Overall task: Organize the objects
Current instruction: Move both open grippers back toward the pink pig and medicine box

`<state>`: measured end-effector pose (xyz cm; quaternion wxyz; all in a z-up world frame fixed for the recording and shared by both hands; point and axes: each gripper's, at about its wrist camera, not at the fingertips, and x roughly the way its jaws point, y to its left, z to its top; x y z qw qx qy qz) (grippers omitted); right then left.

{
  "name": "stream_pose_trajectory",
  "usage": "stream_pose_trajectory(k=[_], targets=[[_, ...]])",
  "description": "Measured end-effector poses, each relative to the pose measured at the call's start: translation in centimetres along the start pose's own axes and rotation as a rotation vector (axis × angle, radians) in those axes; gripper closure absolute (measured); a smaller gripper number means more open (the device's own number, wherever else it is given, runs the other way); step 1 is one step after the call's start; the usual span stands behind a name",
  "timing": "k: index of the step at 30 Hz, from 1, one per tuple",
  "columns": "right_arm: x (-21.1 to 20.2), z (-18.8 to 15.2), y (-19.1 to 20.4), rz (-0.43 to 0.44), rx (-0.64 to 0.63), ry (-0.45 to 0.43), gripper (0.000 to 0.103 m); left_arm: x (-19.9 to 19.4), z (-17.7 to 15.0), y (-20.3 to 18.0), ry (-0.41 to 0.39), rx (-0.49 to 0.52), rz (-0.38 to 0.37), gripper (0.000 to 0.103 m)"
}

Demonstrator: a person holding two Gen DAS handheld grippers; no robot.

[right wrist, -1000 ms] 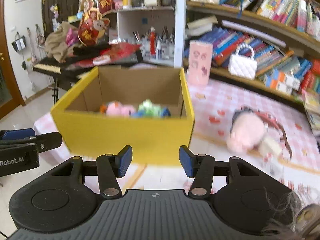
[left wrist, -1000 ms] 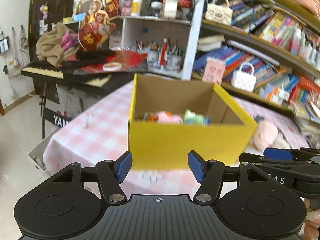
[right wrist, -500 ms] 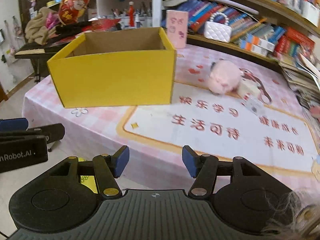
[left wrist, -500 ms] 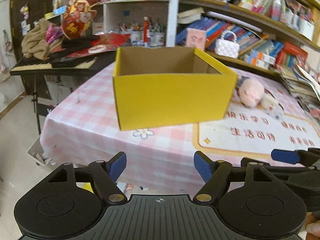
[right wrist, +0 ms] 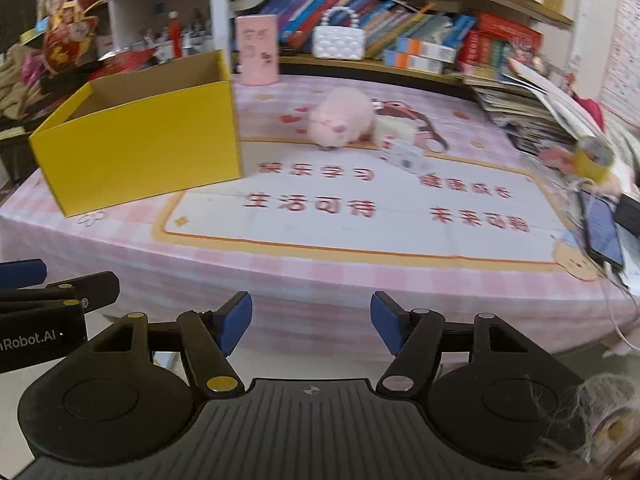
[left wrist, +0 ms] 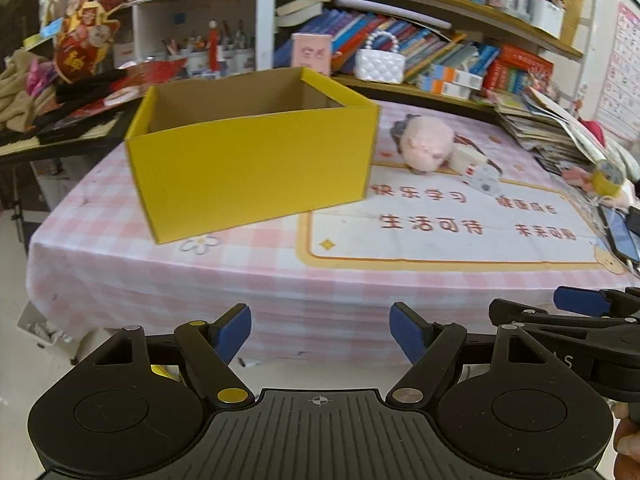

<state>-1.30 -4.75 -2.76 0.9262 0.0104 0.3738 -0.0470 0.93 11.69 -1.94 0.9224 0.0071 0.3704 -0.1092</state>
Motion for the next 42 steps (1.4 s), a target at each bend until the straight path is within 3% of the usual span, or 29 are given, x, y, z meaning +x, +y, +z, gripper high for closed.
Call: stream_pose_trajectory(k=[14, 19, 31, 42], targets=[[-0.5, -0.8, -6.1, -0.124, 0.102, 0.017, 0.036, 2.8, 1.4, -6.7, 0.036, 0.122, -0.128, 0.023], [0.4, -0.1, -8.6, -0.142, 0.136, 0.031, 0.035, 4.0, 2.3, -8.9, 0.041, 0.147, -0.141, 0.022], [4.7, 3.8, -12.1, -0.062, 0.099, 0.048, 0.035, 8.0, 6.4, -11.9, 0.024, 0.124, -0.100, 0.020], [10.1, 8.2, -14.6, 0.053, -0.053, -0.025, 0.042, 12.6, 12.4, -14.2, -0.022, 0.076, -0.026, 0.020]])
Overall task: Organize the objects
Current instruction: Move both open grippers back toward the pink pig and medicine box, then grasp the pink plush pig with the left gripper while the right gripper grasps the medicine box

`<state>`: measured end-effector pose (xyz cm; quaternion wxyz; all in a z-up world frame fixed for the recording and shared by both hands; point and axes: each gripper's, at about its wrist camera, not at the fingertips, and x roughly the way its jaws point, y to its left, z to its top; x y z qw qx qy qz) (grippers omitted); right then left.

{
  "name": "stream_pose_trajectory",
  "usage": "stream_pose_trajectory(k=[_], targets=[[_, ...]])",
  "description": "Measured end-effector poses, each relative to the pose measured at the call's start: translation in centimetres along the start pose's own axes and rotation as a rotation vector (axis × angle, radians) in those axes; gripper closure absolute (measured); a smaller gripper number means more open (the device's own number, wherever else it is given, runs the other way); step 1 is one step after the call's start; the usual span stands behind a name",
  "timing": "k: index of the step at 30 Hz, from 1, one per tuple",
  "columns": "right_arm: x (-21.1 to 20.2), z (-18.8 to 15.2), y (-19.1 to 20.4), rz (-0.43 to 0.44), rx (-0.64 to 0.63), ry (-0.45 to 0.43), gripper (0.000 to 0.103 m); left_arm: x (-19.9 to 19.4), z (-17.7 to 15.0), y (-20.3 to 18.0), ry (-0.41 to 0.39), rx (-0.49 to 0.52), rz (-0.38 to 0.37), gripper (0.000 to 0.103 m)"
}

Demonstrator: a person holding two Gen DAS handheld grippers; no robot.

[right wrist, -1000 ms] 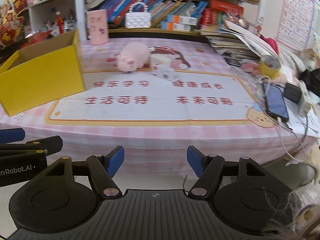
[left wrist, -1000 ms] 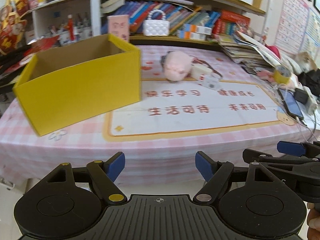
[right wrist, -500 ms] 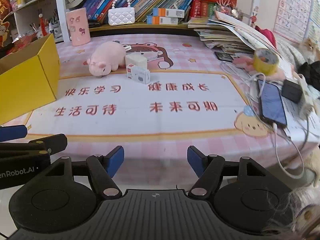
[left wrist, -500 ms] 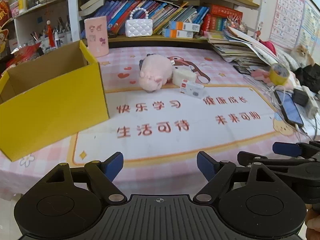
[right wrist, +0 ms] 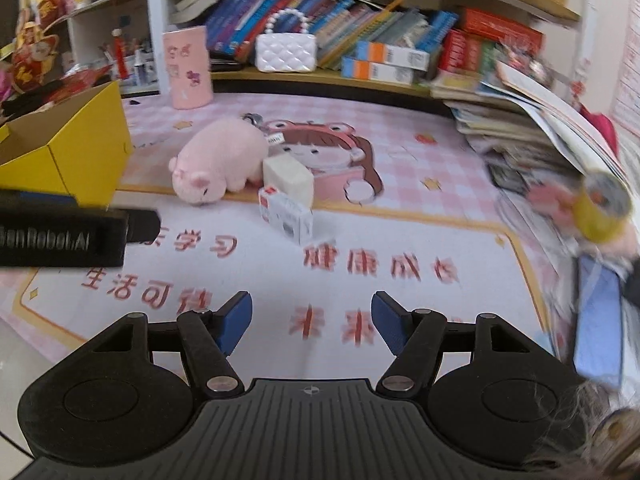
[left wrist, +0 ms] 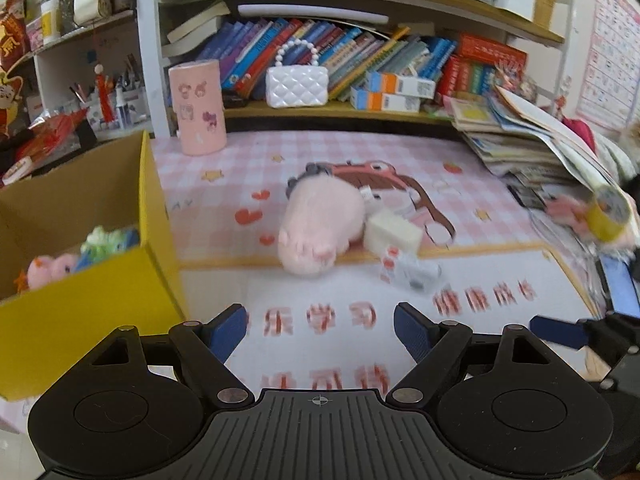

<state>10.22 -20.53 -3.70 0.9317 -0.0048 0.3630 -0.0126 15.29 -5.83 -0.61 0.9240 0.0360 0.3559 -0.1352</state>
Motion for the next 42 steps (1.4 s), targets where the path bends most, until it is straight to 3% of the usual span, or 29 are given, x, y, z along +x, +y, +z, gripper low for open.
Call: stream_pose_trajectory(k=[2, 9, 13, 16, 18, 21, 32, 34, 38, 42], targets=[[1.4, 0.9, -0.4, 0.030, -0.031, -0.008, 0.046, 0.7, 0.9, -0.2, -0.006, -0.009, 0.018, 0.020], [6.4, 4.1, -0.9, 0.119, -0.171, -0.052, 0.047, 3.2, 3.5, -0.7, -0.005, -0.035, 0.079, 0.020], [9.4, 5.3, -1.0, 0.163, -0.213, -0.021, 0.048, 4.8, 4.5, -0.8, 0.011, -0.040, 0.101, 0.020], [11.0, 5.7, -1.1, 0.206, -0.217, 0.014, 0.058, 6.4, 5.2, -0.8, 0.042, -0.039, 0.111, 0.020], [11.5, 5.8, -1.2, 0.234, -0.215, 0.032, 0.080, 7.5, 5.6, -1.0, 0.056, -0.040, 0.110, 0.020], [11.2, 5.7, -1.7, 0.288, -0.195, 0.040, 0.089, 8.9, 6.1, -1.4, 0.068, -0.026, 0.113, 0.020], [7.6, 5.0, -4.8, 0.253, -0.071, 0.067, 0.090, 13.9, 6.6, -2.7, 0.107, 0.036, 0.119, 0.020], [7.0, 4.8, -5.1, 0.240, -0.059, 0.068, 0.090, 14.5, 6.5, -2.5, 0.110, 0.035, 0.113, 0.025], [6.1, 4.6, -5.3, 0.219, -0.044, 0.065, 0.090, 14.0, 6.4, -2.2, 0.093, 0.033, 0.108, 0.046], [5.2, 4.3, -4.9, 0.213, -0.040, 0.059, 0.090, 10.7, 6.1, -1.4, 0.038, -0.034, 0.075, 0.047]])
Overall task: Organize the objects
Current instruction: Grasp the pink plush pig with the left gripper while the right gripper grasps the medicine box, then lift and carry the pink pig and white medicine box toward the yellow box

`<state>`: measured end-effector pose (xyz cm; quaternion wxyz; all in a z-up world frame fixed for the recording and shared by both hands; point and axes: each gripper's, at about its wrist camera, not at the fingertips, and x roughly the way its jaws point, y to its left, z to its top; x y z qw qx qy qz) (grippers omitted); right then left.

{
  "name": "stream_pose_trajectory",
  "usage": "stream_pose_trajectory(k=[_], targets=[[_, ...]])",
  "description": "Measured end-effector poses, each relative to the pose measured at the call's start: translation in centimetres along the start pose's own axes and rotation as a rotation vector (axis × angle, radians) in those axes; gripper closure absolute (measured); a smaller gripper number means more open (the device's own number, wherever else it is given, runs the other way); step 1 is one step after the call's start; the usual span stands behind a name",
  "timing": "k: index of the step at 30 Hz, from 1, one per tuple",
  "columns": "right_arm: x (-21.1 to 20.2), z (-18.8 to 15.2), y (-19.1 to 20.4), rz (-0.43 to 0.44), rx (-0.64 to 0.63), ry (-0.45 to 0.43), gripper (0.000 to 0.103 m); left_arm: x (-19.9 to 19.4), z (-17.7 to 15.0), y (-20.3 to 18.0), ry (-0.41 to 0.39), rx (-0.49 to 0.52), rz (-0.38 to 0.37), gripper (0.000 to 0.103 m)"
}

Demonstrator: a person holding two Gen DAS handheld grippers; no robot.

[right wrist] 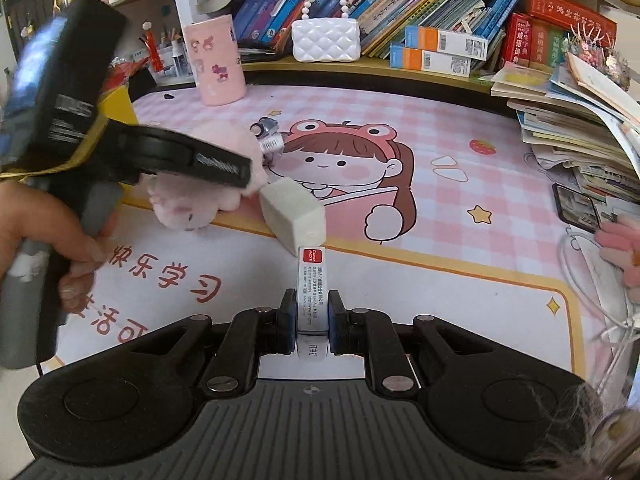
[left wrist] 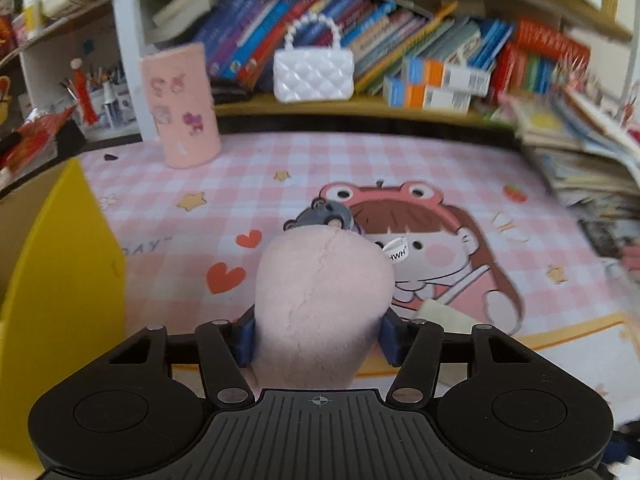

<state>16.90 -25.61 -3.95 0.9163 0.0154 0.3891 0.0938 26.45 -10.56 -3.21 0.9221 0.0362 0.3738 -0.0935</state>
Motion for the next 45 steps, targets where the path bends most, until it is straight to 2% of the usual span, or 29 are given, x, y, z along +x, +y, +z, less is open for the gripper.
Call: stream_pose_trajectory(k=[5, 15, 33, 45], targets=[[-0.9, -0.5, 1.1, -0.006, 0.000, -0.012, 0.090, -4.5, -2.1, 1.3, -0.033, -0.009, -0.026, 0.046], [-2.6, -1.5, 5.3, -0.007, -0.010, -0.019, 0.089, -11.2, -7.9, 5.1, -0.020, -0.077, -0.037, 0.046], [-4.4, -3.9, 17.1, 0.063, -0.126, -0.004, 0.089, -17.8, -14.5, 13.3, -0.015, -0.130, 0.017, 0.046], [-6.2, -5.8, 23.4, 0.063, -0.140, -0.032, 0.089, -21.3, -17.0, 17.8, -0.039, -0.126, 0.016, 0.046]])
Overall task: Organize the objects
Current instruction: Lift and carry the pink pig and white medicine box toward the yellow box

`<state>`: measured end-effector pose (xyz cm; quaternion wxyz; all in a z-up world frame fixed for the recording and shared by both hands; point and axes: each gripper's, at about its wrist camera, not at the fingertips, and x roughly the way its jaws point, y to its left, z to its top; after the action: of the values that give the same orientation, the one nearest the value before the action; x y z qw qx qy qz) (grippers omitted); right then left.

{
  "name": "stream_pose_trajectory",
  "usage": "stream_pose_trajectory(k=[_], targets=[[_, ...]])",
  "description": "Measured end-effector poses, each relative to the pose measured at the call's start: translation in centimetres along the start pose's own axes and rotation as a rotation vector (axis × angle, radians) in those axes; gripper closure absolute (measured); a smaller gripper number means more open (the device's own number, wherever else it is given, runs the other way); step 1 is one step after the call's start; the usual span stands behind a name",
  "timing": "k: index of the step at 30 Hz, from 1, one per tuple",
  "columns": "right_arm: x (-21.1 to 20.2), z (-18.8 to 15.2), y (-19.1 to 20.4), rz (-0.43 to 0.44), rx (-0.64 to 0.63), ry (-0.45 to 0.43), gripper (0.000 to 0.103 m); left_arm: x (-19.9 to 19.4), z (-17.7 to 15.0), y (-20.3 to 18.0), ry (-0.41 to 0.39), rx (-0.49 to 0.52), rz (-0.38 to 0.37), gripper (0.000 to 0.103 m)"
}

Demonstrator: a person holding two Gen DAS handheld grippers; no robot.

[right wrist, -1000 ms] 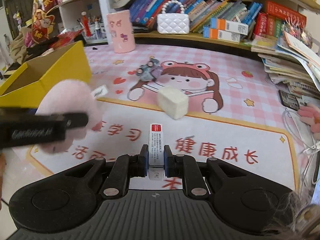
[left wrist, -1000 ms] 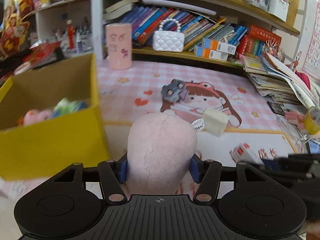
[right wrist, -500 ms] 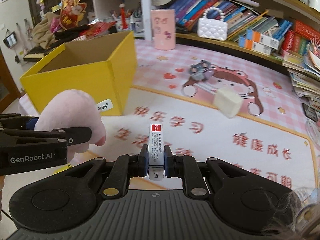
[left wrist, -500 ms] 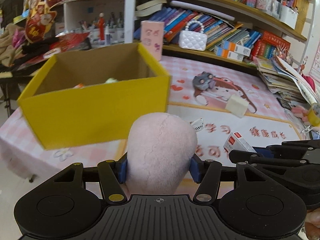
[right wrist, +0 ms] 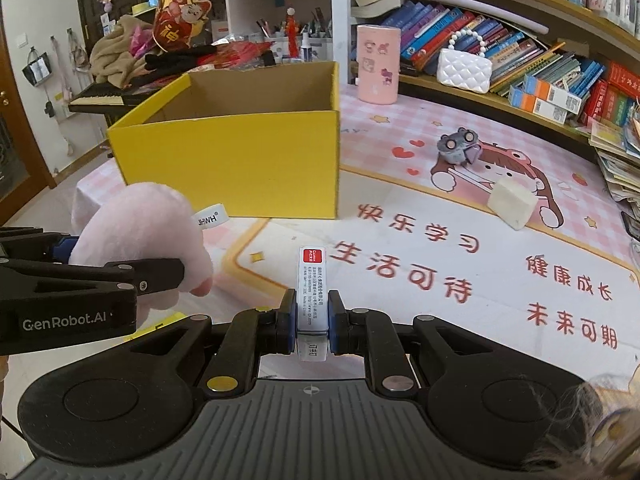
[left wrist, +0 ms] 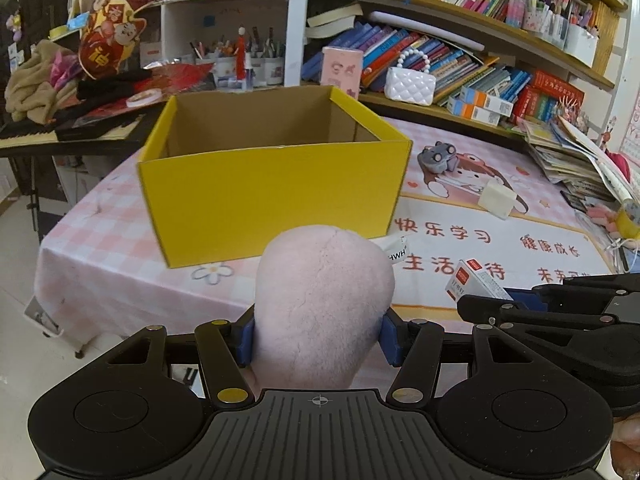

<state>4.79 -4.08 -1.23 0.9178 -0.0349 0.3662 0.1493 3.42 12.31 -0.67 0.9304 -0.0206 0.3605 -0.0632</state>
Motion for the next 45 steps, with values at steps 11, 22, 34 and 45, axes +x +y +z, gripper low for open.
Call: stream_pose_trajectory(k=[11, 22, 34, 45], targets=[[-0.8, -0.7, 5.1, 0.009, -0.020, -0.025, 0.089, -2.7, -1.7, 3.8, -0.029, -0.008, 0.017, 0.046], [-0.9, -0.7, 7.1, 0.011, -0.033, -0.003, 0.089, -3.8, -2.0, 5.6, -0.050, -0.043, 0.021, 0.046], [-0.5, 4.8, 5.5, 0.008, -0.083, -0.136, 0.089, -3.5, 3.9, 5.9, -0.199, -0.082, 0.059, 0.046], [3.8, 14.5, 2.3, 0.072, -0.111, -0.264, 0.089, 1.4, 11.7, 5.8, -0.310, -0.127, 0.137, 0.045]])
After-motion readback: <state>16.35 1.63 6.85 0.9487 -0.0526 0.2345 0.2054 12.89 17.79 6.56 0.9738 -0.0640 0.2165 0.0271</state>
